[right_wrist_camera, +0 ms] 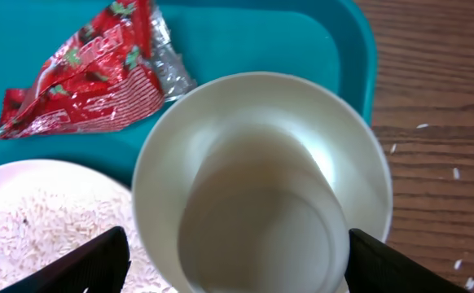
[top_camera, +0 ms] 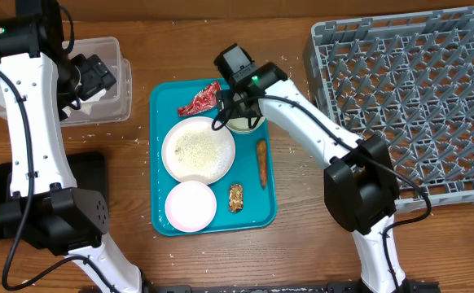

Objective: Sort waste into correct bins and load items into the dishwasher
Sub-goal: 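Grasp the white cup with the right gripper and lift it, then carry the white cup right over the grey dish rack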

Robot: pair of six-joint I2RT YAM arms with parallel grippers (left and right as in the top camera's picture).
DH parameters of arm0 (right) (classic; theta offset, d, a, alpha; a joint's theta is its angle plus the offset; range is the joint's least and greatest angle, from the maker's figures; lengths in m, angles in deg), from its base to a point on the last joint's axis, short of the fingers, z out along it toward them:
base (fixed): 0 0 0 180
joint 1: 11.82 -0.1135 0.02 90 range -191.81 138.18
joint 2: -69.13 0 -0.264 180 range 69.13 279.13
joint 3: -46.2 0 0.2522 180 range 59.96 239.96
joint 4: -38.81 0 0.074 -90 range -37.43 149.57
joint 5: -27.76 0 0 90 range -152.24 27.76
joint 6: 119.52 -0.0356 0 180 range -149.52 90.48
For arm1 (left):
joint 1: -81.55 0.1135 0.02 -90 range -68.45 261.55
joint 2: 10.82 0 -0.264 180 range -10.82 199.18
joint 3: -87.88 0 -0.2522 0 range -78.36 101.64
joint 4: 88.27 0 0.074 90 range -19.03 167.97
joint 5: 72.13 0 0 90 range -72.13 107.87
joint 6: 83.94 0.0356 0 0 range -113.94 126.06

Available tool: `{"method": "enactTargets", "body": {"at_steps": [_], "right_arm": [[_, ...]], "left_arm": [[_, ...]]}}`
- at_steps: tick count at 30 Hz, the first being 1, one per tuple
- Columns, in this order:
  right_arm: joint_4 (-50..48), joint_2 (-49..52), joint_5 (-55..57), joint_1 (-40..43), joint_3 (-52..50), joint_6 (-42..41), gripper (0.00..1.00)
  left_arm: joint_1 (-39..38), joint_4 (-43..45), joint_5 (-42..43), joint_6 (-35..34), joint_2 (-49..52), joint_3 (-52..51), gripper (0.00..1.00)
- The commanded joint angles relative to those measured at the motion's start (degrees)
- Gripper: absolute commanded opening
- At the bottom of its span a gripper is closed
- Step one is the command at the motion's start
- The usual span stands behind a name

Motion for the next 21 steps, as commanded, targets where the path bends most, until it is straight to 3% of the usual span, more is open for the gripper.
{"method": "enactTargets", "body": {"at_steps": [1, 11, 21], "right_arm": [[-0.35, 1.53, 0.20, -0.33, 0.50, -0.52, 0.85], [0.46, 3.69, 1.49, -0.33, 0.48, -0.50, 0.80], [1.53, 2.67, 1.51, -0.09, 4.02, -0.52, 0.49]], "left_arm": [[-0.04, 0.04, -0.61, 1.09, -0.24, 0.24, 1.00], [-0.04, 0.04, -0.63, 1.11, -0.24, 0.24, 1.00], [-0.04, 0.02, -0.63, 1.11, -0.24, 0.24, 1.00]]}}
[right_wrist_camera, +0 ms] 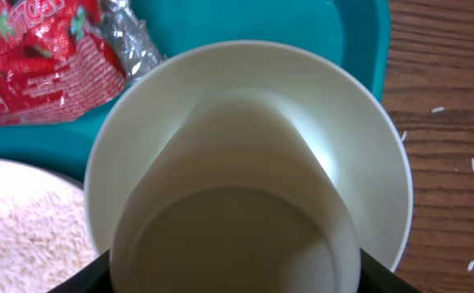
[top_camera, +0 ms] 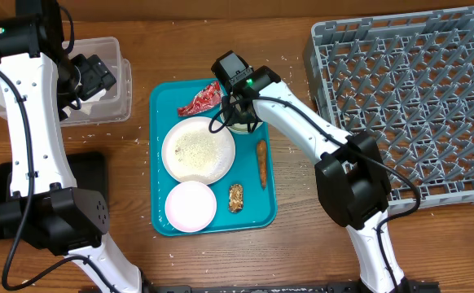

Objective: Sort waste into correct bins and load items into the dishwasher
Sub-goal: 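Carry the white cup right over the grey dish rack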

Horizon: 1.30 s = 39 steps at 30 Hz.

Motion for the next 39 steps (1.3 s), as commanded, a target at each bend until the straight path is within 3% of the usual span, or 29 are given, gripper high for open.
{"method": "enactTargets", "body": {"at_steps": [1, 10, 18, 31, 39], "right_arm": [[0.35, -0.61, 0.48, 0.33, 3.98, -0.31, 0.49], [7.04, -3.69, 5.70, 3.65, 18.29, -0.33, 0.47], [12.76, -7.04, 5.99, 18.23, 30.71, -0.35, 0.47], [21.07, -7.17, 5.92, 49.16, 30.93, -1.46, 0.46], [23.91, -6.93, -5.77, 61.77, 26.14, -1.60, 0.47]], "left_arm": [[-0.04, 0.00, -0.61, 1.14, -0.24, 0.24, 1.00], [-0.04, -0.02, -0.61, 1.14, -0.24, 0.24, 1.00], [-0.04, -0.22, -0.61, 1.14, -0.24, 0.24, 1.00], [-0.04, 0.04, -0.76, 1.11, -0.24, 0.24, 1.00], [-0.04, 0.94, -0.74, 1.11, -0.24, 0.24, 1.00]]}}
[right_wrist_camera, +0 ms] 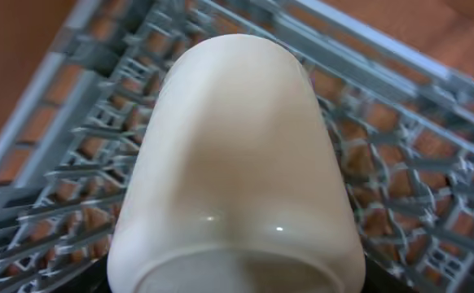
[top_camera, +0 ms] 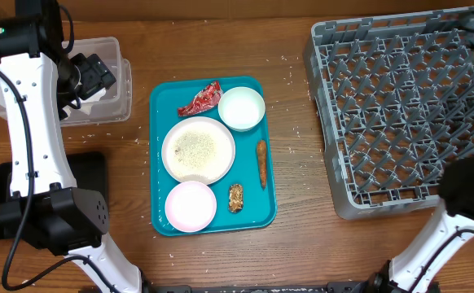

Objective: Sort waste into correct bins and load items into the dishwasher
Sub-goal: 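Carry the white cup right over the grey dish rack, then lower the cup into the rack and adjust its placement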

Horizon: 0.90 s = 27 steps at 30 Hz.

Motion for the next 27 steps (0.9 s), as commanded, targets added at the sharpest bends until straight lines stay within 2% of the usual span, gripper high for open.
{"method": "enactTargets", "body": {"at_steps": [1, 2, 3, 5, 8, 11, 16, 22, 25, 27], "right_arm": [[0.87, -1.20, -8.39, 2.80, -2.95, -0.44, 0.48], [1.42, -1.20, -9.46, 3.45, -3.69, -0.44, 0.49], [1.75, -1.20, -9.92, 3.82, -4.33, -0.44, 0.56], [2.64, -1.20, -10.03, 4.28, -5.35, -0.42, 0.78], [3.50, -1.20, -10.05, 4.26, -5.75, -0.42, 0.82], [4.04, -1.20, -10.05, 4.24, -5.75, -0.42, 0.91], [5.99, -1.22, -11.04, 4.22, -5.66, -0.42, 0.95], [7.80, -2.93, -18.16, 3.17, -3.82, 0.00, 0.95], [6.73, -4.87, -18.10, 1.03, -3.23, 1.46, 0.98], [5.40, -5.88, -12.85, -0.50, -3.23, 2.54, 1.00]], "left_arm": [[-0.04, 0.44, -0.76, 1.11, -0.24, 0.24, 1.00], [-0.04, 0.55, -0.76, 1.09, -0.24, 0.24, 1.00], [-0.04, 0.57, -0.74, 1.11, -0.24, 0.24, 1.00], [-0.04, 0.72, -0.74, 1.09, -0.24, 0.24, 1.00], [-0.04, 0.74, -0.74, 1.11, -0.24, 0.24, 1.00], [-0.04, 0.74, -0.76, 1.11, -0.24, 0.24, 1.00], [-0.04, 0.72, -0.76, 1.11, -0.24, 0.24, 1.00], [-0.04, 0.81, -0.76, 1.11, -0.24, 0.24, 1.00], [-0.04, 1.22, -0.74, 1.09, -0.24, 0.24, 1.00], [-0.04, 1.40, -0.74, 1.09, -0.24, 0.24, 1.00]]}}
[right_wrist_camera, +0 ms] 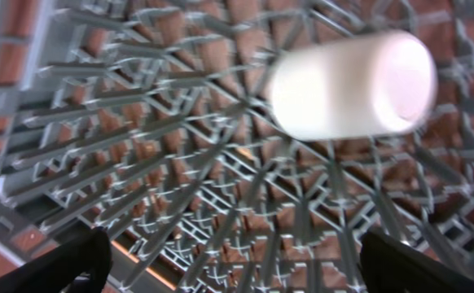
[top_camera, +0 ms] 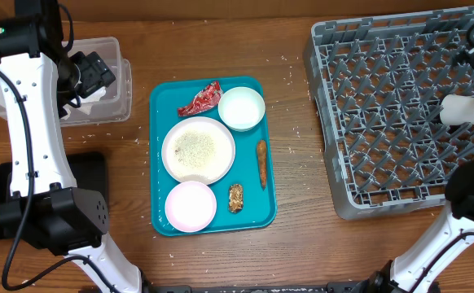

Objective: Sort waste into correct bins and load items into the dishwasher
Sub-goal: 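Lower the cup into the rack and adjust its placement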

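A cream cup (top_camera: 463, 110) lies on its side on the grey dishwasher rack (top_camera: 384, 114), near the rack's right edge. In the right wrist view the cup (right_wrist_camera: 351, 85) rests blurred on the tines of the rack (right_wrist_camera: 180, 163), beyond my right gripper (right_wrist_camera: 237, 264). That gripper is open, its fingers (right_wrist_camera: 66, 262) spread wide with nothing between them. From overhead the right gripper is at the rack's far right corner. My left gripper (top_camera: 94, 73) hangs over the clear bin (top_camera: 111, 49); its jaws are not readable.
The teal tray (top_camera: 160, 220) holds a red wrapper (top_camera: 200, 99), a white bowl (top_camera: 242, 108), a plate of rice (top_camera: 198, 150), a small pink-white dish (top_camera: 190, 206), an orange sausage-like piece (top_camera: 261, 163) and a brown bar (top_camera: 235, 197). A black bin (top_camera: 90, 175) sits at the left.
My right gripper was shut on the cup over the rack. It is now open, and the cup lies loose on its side on the rack. The left arm has not moved.
My right gripper stood open around the cup, which sat in the white bowl on the tray, then closer in on it. Later it held the cup above the rack, leaving the bowl on the tray. Now the cup lies on the rack, released.
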Robot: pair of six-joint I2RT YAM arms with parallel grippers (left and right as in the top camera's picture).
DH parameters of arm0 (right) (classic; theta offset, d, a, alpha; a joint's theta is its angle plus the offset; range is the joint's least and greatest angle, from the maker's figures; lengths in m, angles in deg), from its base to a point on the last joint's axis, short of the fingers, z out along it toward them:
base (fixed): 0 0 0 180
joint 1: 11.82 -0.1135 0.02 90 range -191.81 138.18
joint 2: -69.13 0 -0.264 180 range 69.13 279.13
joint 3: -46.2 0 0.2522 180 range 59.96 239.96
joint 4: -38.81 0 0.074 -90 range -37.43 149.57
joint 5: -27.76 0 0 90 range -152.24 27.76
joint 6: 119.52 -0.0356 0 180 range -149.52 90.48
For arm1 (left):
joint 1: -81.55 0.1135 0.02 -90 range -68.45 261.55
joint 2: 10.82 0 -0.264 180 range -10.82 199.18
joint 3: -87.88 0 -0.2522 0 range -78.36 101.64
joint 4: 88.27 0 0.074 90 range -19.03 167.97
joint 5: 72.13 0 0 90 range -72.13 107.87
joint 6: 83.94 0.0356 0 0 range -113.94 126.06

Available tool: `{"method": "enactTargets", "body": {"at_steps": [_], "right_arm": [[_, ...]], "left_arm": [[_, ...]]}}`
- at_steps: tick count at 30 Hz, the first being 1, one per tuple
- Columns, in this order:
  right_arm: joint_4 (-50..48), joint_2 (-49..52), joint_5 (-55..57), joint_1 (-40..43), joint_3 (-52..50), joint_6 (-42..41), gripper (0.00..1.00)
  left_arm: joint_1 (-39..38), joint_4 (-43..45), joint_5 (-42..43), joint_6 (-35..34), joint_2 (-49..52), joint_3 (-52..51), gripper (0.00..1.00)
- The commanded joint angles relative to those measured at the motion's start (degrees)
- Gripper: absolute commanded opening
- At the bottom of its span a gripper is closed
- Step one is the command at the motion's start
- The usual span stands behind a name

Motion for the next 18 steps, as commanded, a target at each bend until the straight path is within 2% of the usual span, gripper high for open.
{"method": "enactTargets", "body": {"at_steps": [1, 3, 4, 5, 8, 10, 12, 18], "right_arm": [[-1.81, -5.38, 7.13, -3.39, 2.21, 1.70, 1.00], [-2.62, -5.20, 14.12, -3.48, 2.12, -1.25, 1.00], [-3.15, -4.92, 15.76, -3.23, 2.01, -2.05, 0.91], [-3.76, -4.55, 16.41, -2.45, 1.99, -2.36, 0.74], [-4.76, -3.30, 16.11, 0.46, 1.97, -4.26, 0.34], [-4.79, -2.21, 14.71, 2.69, 1.97, -5.33, 0.17], [-4.46, -0.87, 11.74, 4.66, 1.97, -5.33, 0.09], [-3.39, 2.91, 8.41, 6.64, 1.64, -5.07, 0.04]], "left_arm": [[-0.04, 0.33, -0.74, 1.09, -0.24, 0.24, 1.00], [-0.04, 0.24, -0.74, 1.14, -0.24, 0.24, 1.00], [-0.04, 0.02, -0.76, 1.14, -0.24, 0.24, 1.00], [-0.04, -0.24, -0.76, 1.14, -0.24, 0.24, 1.00], [-0.04, -1.01, -0.76, 1.38, -0.24, 0.24, 1.00], [-0.04, -1.70, -0.79, 1.40, -0.24, 0.24, 1.00], [-0.04, -1.81, -0.79, 1.38, -0.24, 0.24, 1.00], [-0.04, -0.92, -0.79, 1.33, -0.24, 0.24, 1.00]]}}
